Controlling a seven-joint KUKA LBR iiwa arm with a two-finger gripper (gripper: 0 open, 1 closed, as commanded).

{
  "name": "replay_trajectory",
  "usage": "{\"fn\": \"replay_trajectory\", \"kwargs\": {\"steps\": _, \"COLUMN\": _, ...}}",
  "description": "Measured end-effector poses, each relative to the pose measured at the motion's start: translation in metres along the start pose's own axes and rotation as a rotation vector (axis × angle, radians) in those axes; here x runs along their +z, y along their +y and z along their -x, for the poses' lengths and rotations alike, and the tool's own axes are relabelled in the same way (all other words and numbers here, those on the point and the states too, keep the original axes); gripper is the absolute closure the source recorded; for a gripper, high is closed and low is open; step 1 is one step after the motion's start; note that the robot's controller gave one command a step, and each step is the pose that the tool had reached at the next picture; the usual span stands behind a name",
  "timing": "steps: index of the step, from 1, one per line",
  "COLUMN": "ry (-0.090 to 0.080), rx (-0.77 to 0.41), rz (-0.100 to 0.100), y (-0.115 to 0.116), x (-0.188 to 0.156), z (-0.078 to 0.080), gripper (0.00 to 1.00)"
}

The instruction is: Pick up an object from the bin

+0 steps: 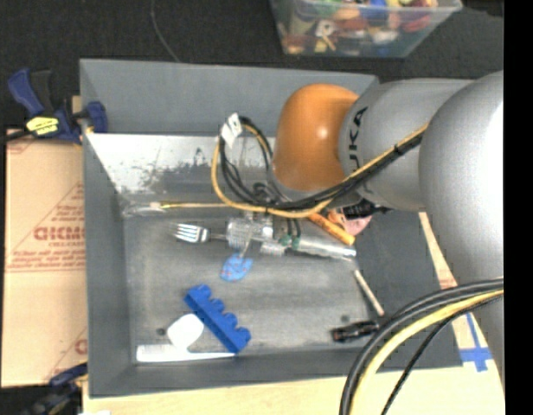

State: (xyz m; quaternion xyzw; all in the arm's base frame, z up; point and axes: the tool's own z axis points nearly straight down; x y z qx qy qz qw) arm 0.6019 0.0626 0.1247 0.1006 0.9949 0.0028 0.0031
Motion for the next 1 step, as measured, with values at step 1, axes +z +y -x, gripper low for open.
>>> {"fn": "replay_trajectory", "kwargs": {"steps": 1, "ry": -0.007, "rx": -0.002, "rz": 0.002, "y": 0.0007, "x": -0.0449, "z": 0.0022, "gripper": 1.0}}
